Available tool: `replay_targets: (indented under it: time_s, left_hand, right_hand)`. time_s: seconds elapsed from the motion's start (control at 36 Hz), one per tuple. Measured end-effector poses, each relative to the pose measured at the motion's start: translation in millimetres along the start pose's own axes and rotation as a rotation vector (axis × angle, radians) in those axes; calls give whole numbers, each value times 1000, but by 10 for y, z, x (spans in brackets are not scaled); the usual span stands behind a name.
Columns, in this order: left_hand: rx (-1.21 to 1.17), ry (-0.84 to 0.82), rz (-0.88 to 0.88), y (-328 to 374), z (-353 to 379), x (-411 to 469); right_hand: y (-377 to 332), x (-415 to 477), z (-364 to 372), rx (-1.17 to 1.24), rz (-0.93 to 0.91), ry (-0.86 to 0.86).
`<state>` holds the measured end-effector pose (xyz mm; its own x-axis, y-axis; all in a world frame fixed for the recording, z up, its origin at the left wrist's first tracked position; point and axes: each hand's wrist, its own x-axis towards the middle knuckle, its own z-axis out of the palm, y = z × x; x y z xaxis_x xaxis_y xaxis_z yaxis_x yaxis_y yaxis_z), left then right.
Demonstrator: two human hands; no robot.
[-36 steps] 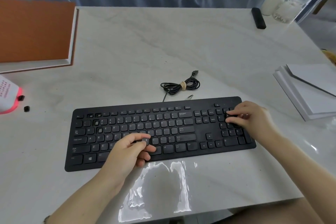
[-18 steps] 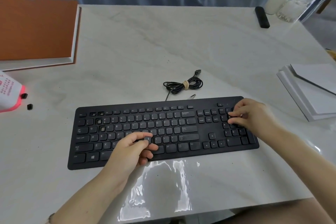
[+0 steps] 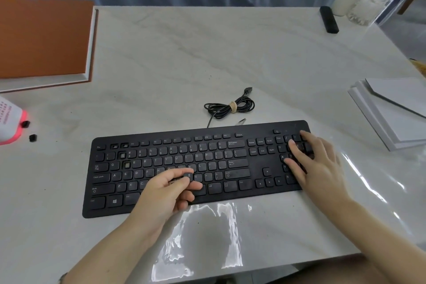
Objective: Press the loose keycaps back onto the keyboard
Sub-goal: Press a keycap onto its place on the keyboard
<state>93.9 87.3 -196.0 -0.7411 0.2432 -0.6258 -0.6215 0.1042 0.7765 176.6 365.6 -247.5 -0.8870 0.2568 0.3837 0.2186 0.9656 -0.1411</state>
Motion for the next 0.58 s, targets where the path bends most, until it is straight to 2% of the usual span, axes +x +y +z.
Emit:
replay_targets:
  time_s: [0.22,0.33,0.39,0.44,0.53,0.58]
  left_hand:
    - [85,-77,115,22,30,-35]
    - [150,-124,223,62,29,-77]
    - [162,-154,279,98,25,-113]
    - [164,-181,334,142,20,-149]
    - [176,-201,389,191,-5,-182]
    - [188,-205,416,203,-31,-196]
  right_hand:
    - [-34,-38,-3,17,53,-68]
    - [-172,57,-52,85,92,-46]
    - [-377,107,-86,256,164,-26]
    - [-669,170,-196,465,236,-83]
    - [-1129,269,-388,882,381,-370]
    - [-1361,305,-462,1126,464,-480]
